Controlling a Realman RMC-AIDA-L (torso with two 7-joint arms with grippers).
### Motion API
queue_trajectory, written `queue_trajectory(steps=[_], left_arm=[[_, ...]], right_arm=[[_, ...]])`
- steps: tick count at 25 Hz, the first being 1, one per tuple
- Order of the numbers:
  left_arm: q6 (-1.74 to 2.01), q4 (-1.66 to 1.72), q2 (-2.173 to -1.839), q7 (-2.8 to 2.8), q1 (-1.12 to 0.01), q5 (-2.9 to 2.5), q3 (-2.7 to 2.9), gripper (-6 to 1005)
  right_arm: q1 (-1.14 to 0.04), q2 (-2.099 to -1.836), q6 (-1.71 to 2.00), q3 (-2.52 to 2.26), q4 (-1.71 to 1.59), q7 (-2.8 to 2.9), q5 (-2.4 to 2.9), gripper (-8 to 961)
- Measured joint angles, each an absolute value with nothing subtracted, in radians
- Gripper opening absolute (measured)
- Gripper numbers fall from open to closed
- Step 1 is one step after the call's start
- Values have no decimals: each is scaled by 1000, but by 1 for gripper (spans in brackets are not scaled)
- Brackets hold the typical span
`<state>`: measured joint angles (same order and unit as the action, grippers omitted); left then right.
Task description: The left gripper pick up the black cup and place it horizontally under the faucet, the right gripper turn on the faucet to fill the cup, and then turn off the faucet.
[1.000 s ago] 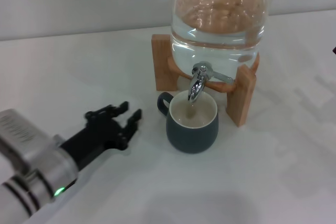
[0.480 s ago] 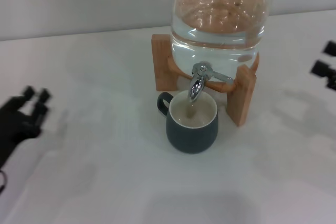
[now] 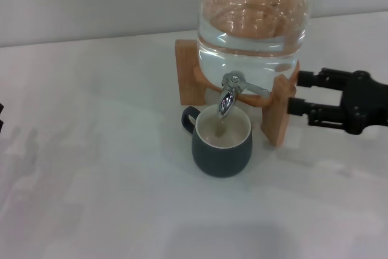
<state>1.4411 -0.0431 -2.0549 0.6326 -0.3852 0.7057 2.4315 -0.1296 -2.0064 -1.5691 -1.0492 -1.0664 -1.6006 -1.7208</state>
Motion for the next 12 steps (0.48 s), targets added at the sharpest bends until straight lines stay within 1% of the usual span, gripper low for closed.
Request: queue_trajectory(steps=[12], left_arm=[[1443,-44,-2063,628,-379,705,2438,339]], right_arm=[[-140,-2006,-1490,-1122,-1098,-1574,-1695,723]])
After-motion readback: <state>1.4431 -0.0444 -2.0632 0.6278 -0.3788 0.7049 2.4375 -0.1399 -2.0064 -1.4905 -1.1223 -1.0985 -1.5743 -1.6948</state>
